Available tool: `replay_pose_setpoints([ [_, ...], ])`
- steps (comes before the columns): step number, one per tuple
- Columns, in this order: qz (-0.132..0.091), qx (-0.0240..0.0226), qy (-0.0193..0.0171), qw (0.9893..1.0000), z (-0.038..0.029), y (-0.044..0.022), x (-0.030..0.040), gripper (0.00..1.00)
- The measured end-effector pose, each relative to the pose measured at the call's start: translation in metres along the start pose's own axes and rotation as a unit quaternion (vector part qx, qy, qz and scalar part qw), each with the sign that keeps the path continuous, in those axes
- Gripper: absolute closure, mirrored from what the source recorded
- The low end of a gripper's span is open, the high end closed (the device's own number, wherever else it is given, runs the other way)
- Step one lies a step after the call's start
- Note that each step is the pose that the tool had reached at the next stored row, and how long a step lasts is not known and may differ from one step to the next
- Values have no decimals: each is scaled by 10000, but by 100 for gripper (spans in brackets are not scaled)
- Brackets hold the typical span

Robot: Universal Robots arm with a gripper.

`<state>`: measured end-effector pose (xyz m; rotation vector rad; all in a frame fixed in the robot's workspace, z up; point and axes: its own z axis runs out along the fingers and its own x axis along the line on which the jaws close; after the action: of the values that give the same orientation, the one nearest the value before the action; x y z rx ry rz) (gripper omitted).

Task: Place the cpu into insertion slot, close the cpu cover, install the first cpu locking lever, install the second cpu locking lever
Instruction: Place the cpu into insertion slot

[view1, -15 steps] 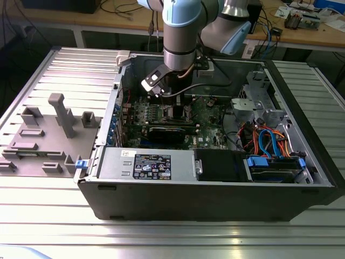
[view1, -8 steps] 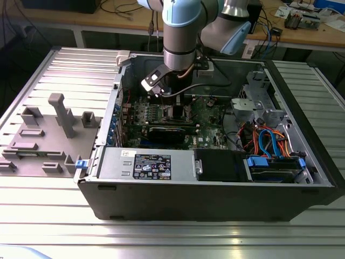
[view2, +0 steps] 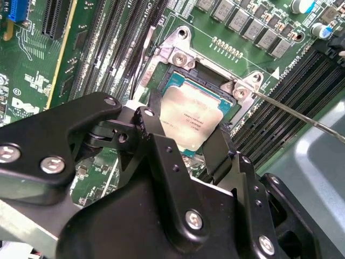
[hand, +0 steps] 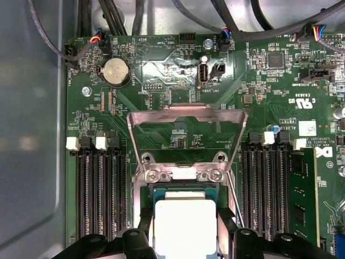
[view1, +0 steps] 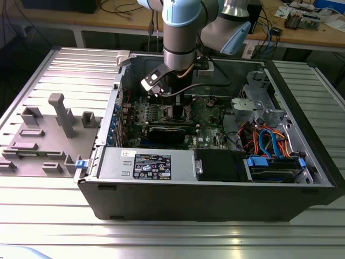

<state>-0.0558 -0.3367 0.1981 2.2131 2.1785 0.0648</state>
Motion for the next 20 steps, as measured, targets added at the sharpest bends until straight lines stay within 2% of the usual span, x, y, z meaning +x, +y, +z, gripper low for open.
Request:
replay_pose_setpoints([
  [6, 4, 1, -1, 10000, 33, -1, -1, 46],
  [18, 4, 0, 0, 10000, 40, -1, -1, 46],
  [19, 4, -5, 7, 10000, 46, 0, 1, 45],
  [20, 4, -3, 6, 10000, 45, 0, 2, 38],
])
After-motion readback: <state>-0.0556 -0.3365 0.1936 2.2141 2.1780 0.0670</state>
